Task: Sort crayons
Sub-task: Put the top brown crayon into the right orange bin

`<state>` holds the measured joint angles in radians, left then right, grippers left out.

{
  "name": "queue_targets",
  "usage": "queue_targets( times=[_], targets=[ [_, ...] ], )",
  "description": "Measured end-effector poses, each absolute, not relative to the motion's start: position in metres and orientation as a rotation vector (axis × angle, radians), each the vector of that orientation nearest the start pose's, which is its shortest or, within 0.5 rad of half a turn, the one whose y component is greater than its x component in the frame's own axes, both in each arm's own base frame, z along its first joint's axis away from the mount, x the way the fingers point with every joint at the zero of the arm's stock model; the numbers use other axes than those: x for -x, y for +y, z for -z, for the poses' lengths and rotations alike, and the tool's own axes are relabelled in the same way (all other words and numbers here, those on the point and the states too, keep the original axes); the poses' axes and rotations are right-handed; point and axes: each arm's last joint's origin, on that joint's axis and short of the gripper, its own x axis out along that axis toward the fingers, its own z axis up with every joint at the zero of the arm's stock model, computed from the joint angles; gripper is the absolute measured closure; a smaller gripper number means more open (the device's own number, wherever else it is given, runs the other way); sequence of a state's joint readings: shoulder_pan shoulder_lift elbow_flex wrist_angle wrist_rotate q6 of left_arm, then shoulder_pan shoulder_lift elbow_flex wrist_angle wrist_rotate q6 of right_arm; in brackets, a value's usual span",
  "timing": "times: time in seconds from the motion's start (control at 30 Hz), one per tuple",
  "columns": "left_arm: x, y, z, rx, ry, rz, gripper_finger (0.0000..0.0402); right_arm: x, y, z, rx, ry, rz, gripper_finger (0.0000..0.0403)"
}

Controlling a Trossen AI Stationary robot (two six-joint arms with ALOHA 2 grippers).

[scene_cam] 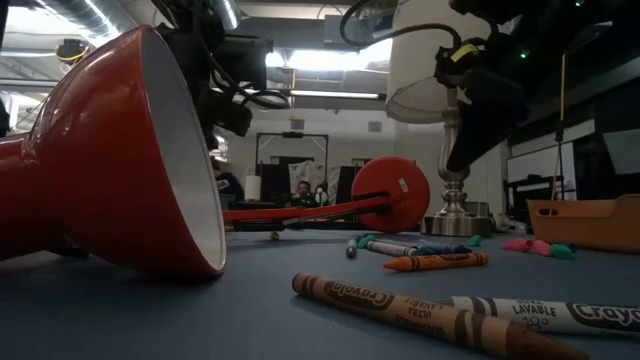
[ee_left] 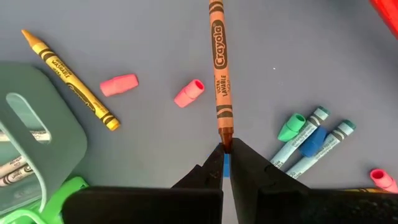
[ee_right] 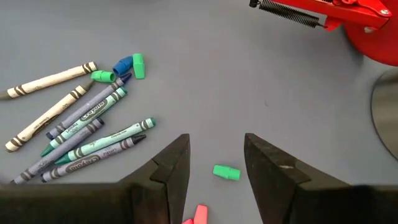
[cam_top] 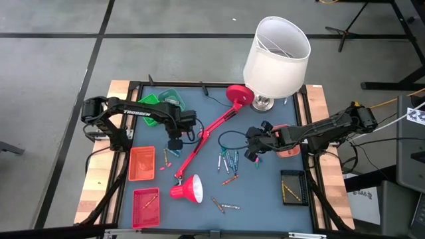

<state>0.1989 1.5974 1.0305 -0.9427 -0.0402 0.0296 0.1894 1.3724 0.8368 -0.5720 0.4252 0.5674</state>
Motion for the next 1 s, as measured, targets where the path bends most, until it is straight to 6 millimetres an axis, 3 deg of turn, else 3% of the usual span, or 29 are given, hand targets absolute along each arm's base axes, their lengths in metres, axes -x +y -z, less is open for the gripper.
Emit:
queue_targets(
  times=[0.37,0.6,1.0],
  targets=[
    [-0.248,0.050,-0.160,0.097,1.575,-0.160,0.0398,-0.249,0.036,-0.205,-0.177,0.952,0.497,0.0254],
    [-0.253,0.051,-0.155,0.079,1.495,-0.170,0.0395,-0.249,0.036,-0.205,-0.177,0.952,0.497,0.0254],
    [-0.263,0.053,-0.156,0.071,1.389,-0.175,0.0309,-0.249,0.036,-0.205,-0.177,0.952,0.497,0.0254]
  ],
)
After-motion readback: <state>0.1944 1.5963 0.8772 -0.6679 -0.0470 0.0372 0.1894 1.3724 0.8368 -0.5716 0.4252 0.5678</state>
